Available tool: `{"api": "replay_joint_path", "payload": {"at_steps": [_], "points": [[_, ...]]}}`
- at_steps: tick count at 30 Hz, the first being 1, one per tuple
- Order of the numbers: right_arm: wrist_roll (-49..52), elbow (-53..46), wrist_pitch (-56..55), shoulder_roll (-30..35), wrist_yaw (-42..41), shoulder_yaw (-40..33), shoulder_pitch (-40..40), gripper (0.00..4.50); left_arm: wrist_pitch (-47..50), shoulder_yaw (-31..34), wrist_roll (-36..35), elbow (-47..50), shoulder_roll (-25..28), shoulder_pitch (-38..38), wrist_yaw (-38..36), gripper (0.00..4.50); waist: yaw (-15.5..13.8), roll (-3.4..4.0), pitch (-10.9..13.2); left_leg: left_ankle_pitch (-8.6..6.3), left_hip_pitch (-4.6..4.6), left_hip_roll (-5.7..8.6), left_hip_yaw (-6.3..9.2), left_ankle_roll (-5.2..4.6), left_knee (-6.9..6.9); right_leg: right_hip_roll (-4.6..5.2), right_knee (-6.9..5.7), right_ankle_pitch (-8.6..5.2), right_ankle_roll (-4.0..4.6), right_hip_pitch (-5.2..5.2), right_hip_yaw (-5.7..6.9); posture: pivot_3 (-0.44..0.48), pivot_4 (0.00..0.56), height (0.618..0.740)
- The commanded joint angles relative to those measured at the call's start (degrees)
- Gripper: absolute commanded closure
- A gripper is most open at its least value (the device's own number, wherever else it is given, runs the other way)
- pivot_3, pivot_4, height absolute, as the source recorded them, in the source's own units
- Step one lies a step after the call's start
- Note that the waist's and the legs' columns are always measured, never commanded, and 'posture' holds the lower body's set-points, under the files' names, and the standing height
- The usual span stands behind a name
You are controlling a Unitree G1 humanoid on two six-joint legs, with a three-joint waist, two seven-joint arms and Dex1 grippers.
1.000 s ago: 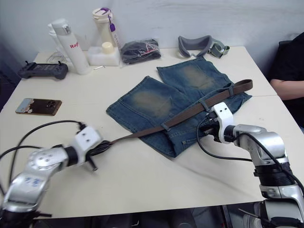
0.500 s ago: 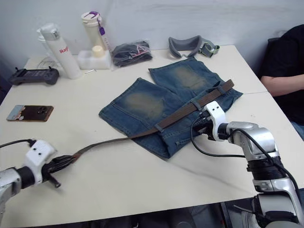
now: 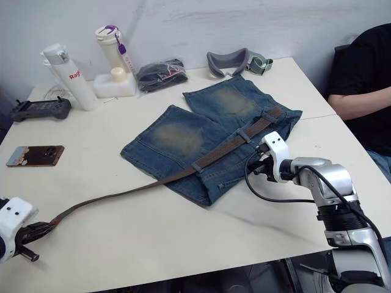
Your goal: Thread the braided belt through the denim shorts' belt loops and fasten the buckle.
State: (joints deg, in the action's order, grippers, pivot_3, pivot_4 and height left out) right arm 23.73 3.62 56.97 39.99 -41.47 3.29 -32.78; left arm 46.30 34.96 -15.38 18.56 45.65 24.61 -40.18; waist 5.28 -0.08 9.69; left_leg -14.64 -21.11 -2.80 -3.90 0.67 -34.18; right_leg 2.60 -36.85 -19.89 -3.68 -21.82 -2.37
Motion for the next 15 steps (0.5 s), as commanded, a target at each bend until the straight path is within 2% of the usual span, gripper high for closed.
{"api": "replay_joint_path", "payload": {"at_steps": [1, 3, 6, 8, 9, 12, 15], "points": [[3.3, -2.2, 2.2, 0.3, -2.8, -2.7, -1.4, 3.82, 4.4, -1.1, -6.1, 3.4, -1.2, -4.3, -1.4, 2.4, -0.7, -0.25, 0.2, 0.02, -0.06, 0.0, 0.0, 0.02, -0.02, -0.01, -0.07, 0.01, -0.02, -0.09, 0.0, 0.0, 0.15, 0.735], [4.4, -3.3, 2.6, 1.6, -4.8, -3.6, -2.0, 3.06, 4.9, -0.2, -9.6, 5.2, -1.1, -8.2, -2.8, 1.41, -1.6, -0.36, 0.2, 0.14, -0.21, 0.0, 0.07, 0.2, -0.1, 0.05, -0.09, 0.04, -0.07, -0.12, 0.17, 0.0, 0.15, 0.735], [6.5, -4.8, 3.7, 4.3, -7.9, -5.2, -3.0, 1.6, 3.8, 0.6, -16.1, 7.3, 0.0, -15.0, -6.6, 0.13, -2.4, -0.95, 0.5, 0.3, -0.72, -0.03, 0.15, 0.65, -0.25, 0.18, -0.05, 0.06, -0.03, -0.44, 0.27, 0.0, 0.15, 0.735], [8.2, -6.9, 4.3, 7.6, -11.1, -5.9, -3.1, 0.52, 3.2, -0.5, -20.9, 9.2, 1.4, -19.5, -10.5, 0.0, -2.4, -0.97, 0.5, 0.29, -1.49, 0.03, 0.21, 0.69, -0.56, 0.35, -0.06, 0.18, -0.18, -0.97, 0.39, 0.0, 0.15, 0.735], [8.7, -7.7, 4.4, 8.8, -12.1, -6.1, -3.0, 0.19, 3.6, -1.4, -22.6, 9.6, 1.9, -21.3, -11.5, 0.0, -2.4, -0.97, 0.5, 0.18, -1.88, 0.07, 0.24, 0.57, -0.77, 0.43, -0.05, 0.24, -0.28, -1.28, 0.46, 0.0, 0.15, 0.735], [10.3, -10.8, 3.9, 12.7, -15.1, -7.2, -2.0, 0.08, 5.4, -8.1, -27.4, 9.9, 3.3, -29.8, -13.7, 0.0, -2.5, -0.92, 0.5, -0.03, -2.24, 0.13, 0.15, 0.47, -0.89, 0.51, 0.04, 0.26, -0.34, -1.59, 0.52, 0.0, 0.15, 0.735], [10.5, -14.8, 2.3, 16.5, -16.8, -8.4, 0.4, 0.08, 5.2, -20.2, -26.7, 8.5, 2.6, -41.3, -15.0, 0.0, -3.2, -0.91, 0.5, -0.08, -2.33, 0.07, 0.08, 0.4, -0.98, 0.31, 0.11, 0.25, -0.39, -1.61, 0.51, 0.0, 0.15, 0.735]]}}
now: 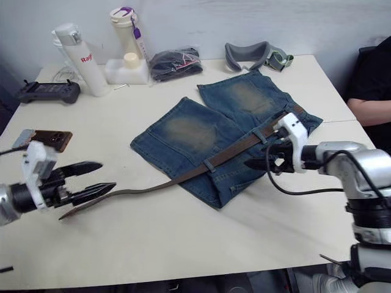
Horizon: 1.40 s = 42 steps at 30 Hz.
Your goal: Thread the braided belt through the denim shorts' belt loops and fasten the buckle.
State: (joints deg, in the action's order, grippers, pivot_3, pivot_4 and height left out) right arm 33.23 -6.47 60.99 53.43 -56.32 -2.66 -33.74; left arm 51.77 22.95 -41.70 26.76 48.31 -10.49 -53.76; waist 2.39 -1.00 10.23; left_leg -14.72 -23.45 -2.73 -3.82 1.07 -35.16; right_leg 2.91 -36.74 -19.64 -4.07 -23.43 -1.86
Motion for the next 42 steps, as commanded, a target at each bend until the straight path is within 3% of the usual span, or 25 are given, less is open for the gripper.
{"api": "replay_joint_path", "payload": {"at_steps": [1, 6, 11, 14, 19, 20, 22, 25, 27, 30, 33, 36, 39, 42], "points": [[0.8, -5.8, -2.2, 4.0, -2.2, -2.7, 2.2, 0.08, -0.7, -12.0, 0.7, -0.5, -0.6, -9.3, -1.5, 0.0, -0.5, -0.03, 0.0, -0.01, 0.01, -0.04, -0.04, -0.01, -0.05, -0.13, 0.0, 0.01, -0.04, 0.02, -0.06, 0.0, 0.15, 0.735], [-0.3, -14.2, -1.8, 10.8, -1.5, -6.1, 12.1, 0.08, -1.8, -32.6, 8.9, -7.7, -12.8, -24.0, 2.4, 0.0, -1.1, -0.1, 0.1, -0.02, 0.01, -0.07, -0.1, -0.04, -0.43, -0.44, -0.16, 0.0, -0.28, 0.06, -0.25, 0.0, 0.15, 0.735], [2.3, -22.5, 3.2, 10.7, 2.6, -15.4, 21.6, 0.08, -4.8, -46.0, 16.1, -15.9, -26.5, -31.6, 4.5, 0.0, -0.9, -0.25, 0.2, -0.1, -0.13, -0.03, -0.16, -0.19, -1.0, -0.61, -0.27, 0.12, -0.65, 0.14, -0.47, 0.0, 0.15, 0.735], [3.3, -26.9, 6.7, 10.1, 4.8, -21.7, 26.2, 0.08, -7.4, -53.0, 22.1, -20.7, -30.7, -34.3, 5.3, 0.0, -0.8, -0.29, 0.2, -0.02, -0.06, 0.03, -0.21, -0.28, -1.05, -0.7, -0.3, 0.2, -0.8, 0.18, -0.64, 0.0, 0.15, 0.735], [4.6, -31.1, 10.3, 9.5, 7.5, -28.7, 30.4, 0.08, -12.8, -59.0, 31.9, -30.3, -34.4, -37.4, 8.2, 0.0, -0.7, -0.36, 0.2, 0.01, 0.25, 0.06, -0.24, -0.26, -1.06, -1.09, -0.38, 0.26, -0.83, 0.39, -0.92, 0.0, 0.15, 0.735], [4.8, -31.5, 10.7, 9.4, 7.8, -29.4, 30.7, 0.03, -14.5, -59.8, 34.3, -32.2, -34.6, -38.0, 9.2, 0.25, -0.7, -0.37, 0.2, 0.01, 0.25, 0.03, -0.23, -0.27, -1.06, -1.1, -0.38, 0.29, -0.81, 0.39, -0.93, 0.0, 0.15, 0.735], [5.4, -31.9, 11.2, 9.5, 8.2, -30.3, 31.0, 0.0, -18.4, -61.6, 40.4, -35.3, -33.7, -39.5, 11.9, 0.81, -0.8, -0.37, 0.3, 0.03, 0.25, 0.02, -0.24, -0.28, -1.07, -1.11, -0.37, 0.35, -0.83, 0.39, -0.98, 0.0, 0.15, 0.735], [5.7, -31.2, 10.8, 10.1, 8.8, -29.4, 30.2, 0.0, -22.7, -61.6, 45.6, -37.1, -30.9, -41.1, 12.5, 2.09, -0.7, -0.41, 0.3, 0.05, 0.25, 0.02, -0.25, -0.33, -1.07, -1.1, -0.35, 0.4, -0.87, 0.39, -1.02, 0.0, 0.15, 0.735], [5.8, -30.2, 9.9, 10.7, 9.0, -28.2, 29.2, 0.0, -23.6, -60.6, 46.1, -36.0, -29.0, -40.7, 10.4, 3.12, -0.6, -0.4, 0.3, 0.05, 0.25, 0.0, -0.3, -0.34, -1.04, -1.09, -0.33, 0.41, -0.89, 0.38, -1.07, 0.0, 0.15, 0.735], [5.0, -27.4, 7.6, 11.2, 9.3, -23.9, 25.6, 0.0, -24.2, -58.8, 44.3, -31.2, -22.5, -37.6, 3.8, 4.32, -0.3, -0.44, 0.3, 0.04, 0.3, -0.01, -0.21, -0.34, -1.01, -1.2, -0.36, 0.42, -0.87, 0.33, -1.29, 0.0, 0.15, 0.735], [4.8, -24.5, 5.4, 10.6, 9.2, -19.0, 21.1, 0.0, -26.3, -54.7, 39.5, -29.8, -14.6, -32.4, -5.1, 4.42, 0.2, -0.45, 0.3, 0.03, 0.32, -0.01, 0.03, -0.28, -1.02, -1.21, -0.52, 0.45, -0.81, 0.14, -1.63, 0.0, 0.15, 0.735], [4.9, -22.4, 2.7, 9.5, 8.5, -14.8, 17.5, 0.0, -34.2, -49.8, 38.5, -34.4, -8.8, -29.5, -8.9, 4.42, 0.7, -0.46, 0.3, 0.04, 0.35, -0.04, 0.15, -0.24, -1.01, -1.24, -0.74, 0.36, -0.65, -0.07, -1.71, 0.0, 0.15, 0.735], [2.3, -20.4, -2.4, 8.3, 8.4, -9.8, 15.4, 0.0, -43.8, -45.0, 36.8, -40.2, -5.2, -27.1, -12.8, 4.42, 0.8, -0.46, 0.3, 0.04, 0.44, -0.08, 0.2, -0.25, -1.04, -1.32, -0.92, 0.29, -0.49, -0.08, -1.68, 0.0, 0.15, 0.735], [0.6, -18.1, -7.7, 4.6, 8.4, -5.5, 13.3, 0.0, -53.9, -40.1, 34.5, -47.9, -4.9, -24.5, -15.1, 4.42, 1.0, -0.46, 0.3, 0.03, 0.5, -0.1, 0.17, -0.26, -1.02, -1.33, -0.93, 0.28, -0.46, -0.07, -1.7, 0.0, 0.15, 0.735]]}}
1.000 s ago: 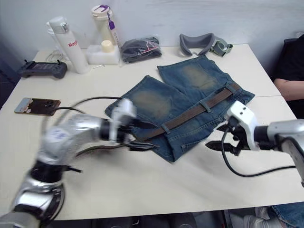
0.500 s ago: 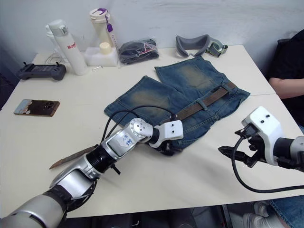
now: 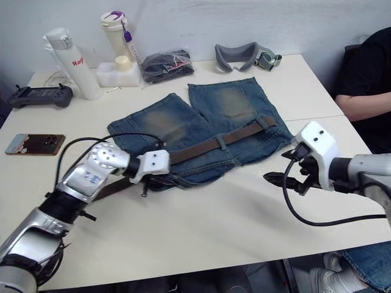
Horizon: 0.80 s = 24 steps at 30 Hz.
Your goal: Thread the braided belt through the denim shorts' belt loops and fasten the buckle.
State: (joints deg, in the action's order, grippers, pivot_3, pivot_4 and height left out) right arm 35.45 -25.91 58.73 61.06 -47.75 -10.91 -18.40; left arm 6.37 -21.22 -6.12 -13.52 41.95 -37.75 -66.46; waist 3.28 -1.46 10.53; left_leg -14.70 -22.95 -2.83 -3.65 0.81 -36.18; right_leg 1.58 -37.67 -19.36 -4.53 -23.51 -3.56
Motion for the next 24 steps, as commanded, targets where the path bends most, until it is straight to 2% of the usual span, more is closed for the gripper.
{"api": "replay_joint_path", "payload": {"at_steps": [1, 2, 4, 6, 7, 9, 13, 15, 16, 18, 20, 22, 24], "points": [[-3.2, 2.3, -7.4, -3.9, -0.2, 4.7, -2.3, 0.0, -11.7, 5.5, -1.8, -10.1, 1.2, 3.5, -3.2, 4.42, 0.2, 0.0, 0.0, 0.0, 0.01, -0.01, -0.03, 0.0, 0.0, 0.0, 0.0, 0.0, 0.0, 0.0, -0.01, 0.0, 0.15, 0.737], [-4.5, 2.9, -8.8, -4.4, -0.3, 6.1, -2.3, 0.0, -14.2, 6.5, -2.2, -11.9, 1.0, 3.9, -3.9, 4.42, 0.2, 0.08, 0.0, -0.01, -0.01, 0.0, -0.02, -0.01, 0.02, 0.02, -0.01, 0.0, 0.0, 0.01, 0.01, 0.0, 0.15, 0.738], [-4.7, 4.1, -9.3, -5.7, -0.3, 6.7, -2.6, 0.0, -19.0, 7.9, -1.8, -15.3, 0.9, 4.1, -4.2, 4.42, 0.6, 0.21, 0.1, 0.24, -0.22, 1.04, 1.7, -0.26, 0.39, 0.99, 0.14, -0.23, 0.11, 0.9, 1.84, 0.0, 0.15, 0.74], [-3.5, 5.0, -7.7, -6.7, -0.1, 6.2, -3.0, 0.0, -21.9, 8.8, -1.2, -17.6, 1.3, 4.0, -4.5, 4.42, 0.3, 0.28, 0.2, 0.72, -0.44, 1.65, 3.4, -0.19, 0.44, 1.76, 0.02, -0.47, 0.09, 1.2, 3.85, 0.0, 0.15, 0.74], [-3.4, 5.3, -8.0, -6.7, -0.7, 6.5, -3.2, 0.0, -22.9, 9.7, -1.3, -18.5, 1.5, 3.9, -4.4, 4.42, -0.1, 0.26, 0.2, 0.95, -0.5, 1.71, 3.58, -0.17, 0.43, 1.9, -0.05, -0.49, 0.06, 1.1, 4.06, 0.0, 0.15, 0.74], [-3.8, 6.0, -8.6, -6.5, -1.9, 7.3, -3.9, 0.0, -23.9, 11.1, -2.0, -19.4, 2.4, 4.2, -5.5, 4.42, -1.0, 0.31, 0.2, 0.95, -0.44, 1.69, 3.4, -0.15, 0.27, 1.95, -0.15, -0.52, 0.12, 1.06, 3.56, 0.0, 0.15, 0.74], [-6.3, 10.8, -11.5, -7.3, -3.6, 10.0, -8.0, 0.0, -20.3, 14.9, -4.8, -19.2, 3.2, 4.6, -5.7, 4.42, -1.1, 0.32, 0.2, 0.93, -0.25, 1.66, 3.21, -0.13, 0.28, 1.95, -0.2, -0.48, 0.17, 1.12, 3.23, 0.0, 0.15, 0.74], [-7.6, 14.3, -12.8, -8.1, -3.9, 11.2, -11.1, 0.0, -16.3, 17.0, -6.9, -19.0, 3.1, 4.2, -5.5, 3.38, -1.2, 0.31, 0.2, 0.9, -0.25, 1.64, 3.15, -0.09, 0.29, 1.95, -0.2, -0.47, 0.18, 1.08, 3.19, 0.0, 0.15, 0.74], [-8.3, 16.2, -13.6, -8.7, -4.3, 11.9, -12.9, 0.0, -13.9, 17.7, -7.8, -17.9, 3.5, 4.5, -6.1, 3.14, -1.3, 0.32, 0.2, 0.89, -0.3, 1.61, 3.15, -0.07, 0.28, 1.93, -0.2, -0.47, 0.18, 1.03, 3.19, 0.0, 0.15, 0.74], [-9.1, 19.3, -14.7, -9.7, -4.9, 12.7, -16.0, 0.0, -9.9, 19.3, -9.2, -15.8, 4.4, 5.2, -6.6, 2.13, -1.5, 0.32, 0.2, 0.88, -0.34, 1.6, 3.14, -0.06, 0.31, 1.91, -0.19, -0.47, 0.19, 0.97, 3.19, 0.0, 0.15, 0.74], [-9.2, 21.6, -15.2, -10.9, -5.7, 12.9, -19.0, 0.0, -6.2, 21.4, -10.8, -14.0, 5.6, 5.5, -6.6, 1.32, -1.5, 0.31, 0.3, 0.87, -0.35, 1.6, 3.13, -0.05, 0.32, 1.9, -0.19, -0.47, 0.18, 0.96, 3.19, 0.0, 0.15, 0.74], [-9.0, 23.6, -15.5, -12.1, -6.3, 12.9, -21.5, 0.0, -0.6, 24.1, -13.3, -12.0, 7.1, 5.4, -6.0, 0.55, -1.7, 0.28, 0.3, 0.86, -0.38, 1.6, 3.12, -0.04, 0.32, 1.92, -0.18, -0.47, 0.18, 0.93, 3.19, 0.0, 0.15, 0.74], [-9.8, 27.5, -16.2, -14.3, -5.8, 13.1, -24.5, 0.0, 8.4, 26.6, -16.6, -8.9, 8.9, 5.2, -5.5, 0.05, -1.5, 0.24, 0.4, 0.86, -0.4, 1.59, 3.1, -0.03, 0.27, 1.92, -0.22, -0.46, 0.17, 0.92, 3.17, 0.0, 0.15, 0.74]]}}
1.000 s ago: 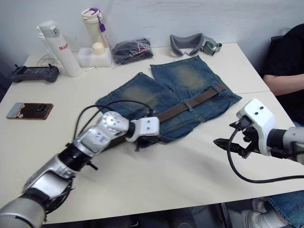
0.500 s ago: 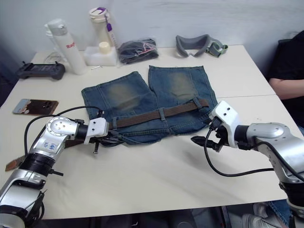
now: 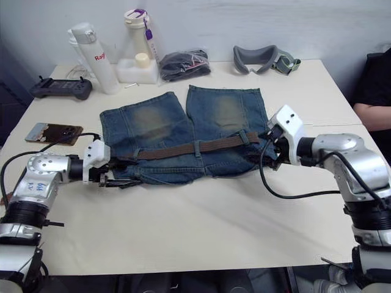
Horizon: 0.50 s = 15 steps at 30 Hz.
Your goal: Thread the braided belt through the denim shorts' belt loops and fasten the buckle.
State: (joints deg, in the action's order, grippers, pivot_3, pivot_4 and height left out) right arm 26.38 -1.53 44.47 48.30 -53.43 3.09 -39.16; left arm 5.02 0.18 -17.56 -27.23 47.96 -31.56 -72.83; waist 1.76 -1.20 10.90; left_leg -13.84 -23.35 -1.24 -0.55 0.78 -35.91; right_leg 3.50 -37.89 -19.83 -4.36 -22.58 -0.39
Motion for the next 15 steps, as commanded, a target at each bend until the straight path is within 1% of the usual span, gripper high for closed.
{"api": "replay_joint_path", "payload": {"at_steps": [1, 3, 4, 6, 7, 9, 11, 15], "points": [[-1.3, 4.8, -2.2, -2.4, 0.0, -0.8, -4.8, 0.0, 12.5, 6.0, -6.0, 6.1, 3.3, -1.0, 1.3, 0.05, 0.0, -0.02, 0.0, 0.0, 0.02, 0.0, 0.01, 0.0, -0.02, 0.0, -0.01, 0.0, 0.0, 0.02, 0.0, 0.0, 0.15, 0.74], [-2.6, 10.7, -2.5, -4.9, 1.2, -0.5, -7.7, 0.0, 21.0, 7.4, -6.8, 6.4, 2.8, -3.8, 6.5, 0.05, 0.0, -0.02, 0.0, -0.01, 0.05, 0.01, 0.01, 0.01, -0.03, 0.03, -0.01, 0.0, 0.0, 0.06, 0.01, 0.0, 0.15, 0.74], [-3.6, 15.7, -3.2, -6.8, 1.6, -0.2, -9.8, 0.0, 25.4, 7.3, -6.5, 5.1, 1.9, -6.1, 9.6, 0.05, -0.2, -0.03, 0.0, -0.01, 0.05, 0.02, 0.02, 0.01, -0.03, 0.03, -0.02, 0.0, -0.01, 0.07, 0.02, 0.0, 0.15, 0.74], [-5.2, 23.2, -4.7, -9.4, 1.8, 0.1, -13.0, 0.0, 31.1, 7.2, -6.2, 3.1, 0.4, -9.2, 13.3, 0.05, -0.3, -0.03, 0.0, -0.01, 0.04, 0.06, 0.05, 0.01, -0.04, 0.05, -0.01, 0.01, -0.02, 0.09, 0.06, 0.0, 0.15, 0.74], [-6.2, 29.0, -6.1, -11.3, 2.1, 0.1, -15.3, 0.0, 32.8, 5.9, -4.5, 0.9, -0.9, -10.9, 15.8, 0.05, -0.3, -0.03, 0.0, -0.01, 0.03, 0.1, 0.05, 0.01, -0.04, 0.06, -0.01, 0.03, -0.07, 0.08, 0.04, 0.0, 0.15, 0.74], [-8.0, 37.3, -8.3, -13.6, 2.0, 0.3, -18.7, 0.0, 32.7, 3.1, -0.8, -1.9, -2.7, -12.4, 18.6, 0.05, -0.2, -0.03, 0.0, -0.01, 0.03, 0.18, -0.01, 0.01, -0.07, 0.07, -0.03, 0.08, -0.16, 0.07, 0.02, 0.0, 0.15, 0.74], [-10.0, 42.5, -10.3, -14.6, 0.6, 1.3, -20.4, 0.0, 32.8, 2.0, 0.6, -3.4, -4.4, -13.1, 19.9, 0.05, -0.1, -0.03, 0.0, -0.01, 0.03, 0.21, -0.15, 0.01, -0.05, 0.06, 0.0, 0.11, -0.23, 0.02, 0.03, 0.0, 0.15, 0.74], [-14.2, 49.1, -12.9, -14.9, -2.3, 3.6, -22.0, 0.0, 34.2, -0.3, 2.5, -4.5, -6.5, -13.7, 20.3, 0.05, 0.0, -0.03, 0.0, -0.01, -0.21, 0.18, -0.31, 0.01, -0.06, 0.04, -0.05, 0.15, -0.33, -0.18, 0.04, 0.0, 0.15, 0.74]]}}
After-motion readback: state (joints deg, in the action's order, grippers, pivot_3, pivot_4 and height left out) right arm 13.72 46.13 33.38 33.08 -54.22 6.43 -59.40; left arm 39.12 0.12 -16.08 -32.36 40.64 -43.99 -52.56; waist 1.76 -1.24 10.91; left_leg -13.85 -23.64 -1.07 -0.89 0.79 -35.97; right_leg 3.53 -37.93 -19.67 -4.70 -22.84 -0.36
